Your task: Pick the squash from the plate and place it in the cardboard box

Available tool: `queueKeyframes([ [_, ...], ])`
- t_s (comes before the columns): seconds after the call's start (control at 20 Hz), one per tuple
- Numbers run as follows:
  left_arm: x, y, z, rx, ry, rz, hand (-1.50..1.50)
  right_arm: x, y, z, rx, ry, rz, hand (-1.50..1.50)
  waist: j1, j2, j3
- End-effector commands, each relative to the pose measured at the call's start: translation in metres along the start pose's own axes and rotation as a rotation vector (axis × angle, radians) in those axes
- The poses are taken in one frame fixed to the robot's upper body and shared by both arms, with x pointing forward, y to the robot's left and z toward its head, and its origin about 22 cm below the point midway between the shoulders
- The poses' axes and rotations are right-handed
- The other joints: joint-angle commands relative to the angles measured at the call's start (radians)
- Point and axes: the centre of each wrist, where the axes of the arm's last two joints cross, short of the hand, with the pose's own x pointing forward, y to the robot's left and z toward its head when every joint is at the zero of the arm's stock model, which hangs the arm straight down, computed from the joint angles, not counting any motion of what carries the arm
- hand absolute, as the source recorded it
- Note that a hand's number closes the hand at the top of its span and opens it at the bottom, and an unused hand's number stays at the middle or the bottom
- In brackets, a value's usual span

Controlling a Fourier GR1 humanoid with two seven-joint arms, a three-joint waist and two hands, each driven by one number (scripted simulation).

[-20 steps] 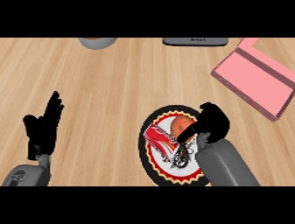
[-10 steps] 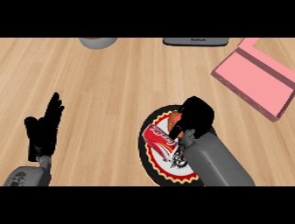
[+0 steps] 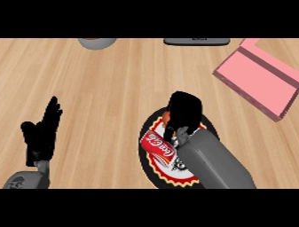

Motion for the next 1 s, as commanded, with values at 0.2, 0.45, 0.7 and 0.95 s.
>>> queueKeyframes([
  [0.2, 0.000, 0.004, -0.005, 0.003, -0.004, 0.007, 0.00, 0.025, -0.061, 0.044, -0.161, -0.096, 0.029, 1.50, -0.014, -0.001, 0.001],
  [0.45, -0.004, 0.001, 0.010, 0.011, -0.001, 0.010, 0.00, 0.035, -0.104, 0.081, -0.308, -0.089, -0.098, 1.50, -0.009, -0.005, 0.002],
  [0.7, 0.000, 0.008, 0.010, 0.002, 0.011, 0.021, 0.00, 0.019, -0.154, 0.075, -0.405, -0.059, -0.090, 1.50, -0.008, -0.003, 0.002],
  [0.95, 0.012, 0.006, 0.002, 0.008, 0.008, -0.002, 0.00, 0.006, -0.200, 0.070, -0.459, 0.007, -0.056, 1.50, -0.011, -0.003, 0.001],
])
